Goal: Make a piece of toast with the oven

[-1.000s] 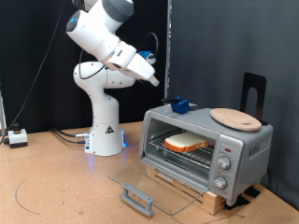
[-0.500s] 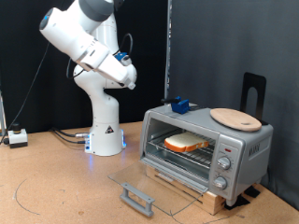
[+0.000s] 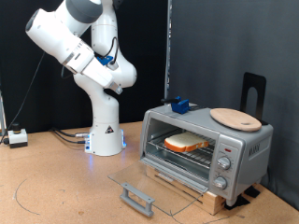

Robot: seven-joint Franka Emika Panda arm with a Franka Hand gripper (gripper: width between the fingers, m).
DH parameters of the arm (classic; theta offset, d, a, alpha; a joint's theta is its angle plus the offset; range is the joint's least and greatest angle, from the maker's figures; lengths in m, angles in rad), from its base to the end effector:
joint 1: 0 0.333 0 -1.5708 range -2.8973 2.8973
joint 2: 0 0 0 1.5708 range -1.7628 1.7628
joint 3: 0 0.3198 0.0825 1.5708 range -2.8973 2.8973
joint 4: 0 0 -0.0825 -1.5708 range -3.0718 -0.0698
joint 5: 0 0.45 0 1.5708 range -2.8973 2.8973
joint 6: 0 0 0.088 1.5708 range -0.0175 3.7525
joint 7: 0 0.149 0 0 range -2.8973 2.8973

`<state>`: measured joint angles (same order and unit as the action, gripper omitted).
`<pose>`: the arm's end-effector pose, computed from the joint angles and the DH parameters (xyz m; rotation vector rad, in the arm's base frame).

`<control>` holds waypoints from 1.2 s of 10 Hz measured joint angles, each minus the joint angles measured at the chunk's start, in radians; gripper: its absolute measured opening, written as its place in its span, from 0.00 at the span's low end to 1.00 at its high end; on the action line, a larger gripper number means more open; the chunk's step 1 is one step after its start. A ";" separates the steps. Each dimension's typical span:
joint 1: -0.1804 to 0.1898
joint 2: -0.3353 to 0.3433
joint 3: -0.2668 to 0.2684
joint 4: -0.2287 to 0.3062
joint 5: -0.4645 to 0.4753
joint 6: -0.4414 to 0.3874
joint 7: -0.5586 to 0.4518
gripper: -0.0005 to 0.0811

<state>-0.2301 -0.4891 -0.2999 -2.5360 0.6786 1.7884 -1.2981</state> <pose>0.4050 -0.1361 0.3823 -2.2864 -0.6674 -0.5406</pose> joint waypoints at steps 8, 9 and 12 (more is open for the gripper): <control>-0.063 0.088 0.102 0.098 -0.081 -0.191 0.695 1.00; -0.067 0.135 0.088 0.148 -0.079 -0.253 0.797 1.00; -0.071 0.205 0.071 0.205 -0.072 -0.332 0.825 1.00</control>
<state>-0.3006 -0.2841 -0.2287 -2.3312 0.6062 1.4559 -0.4728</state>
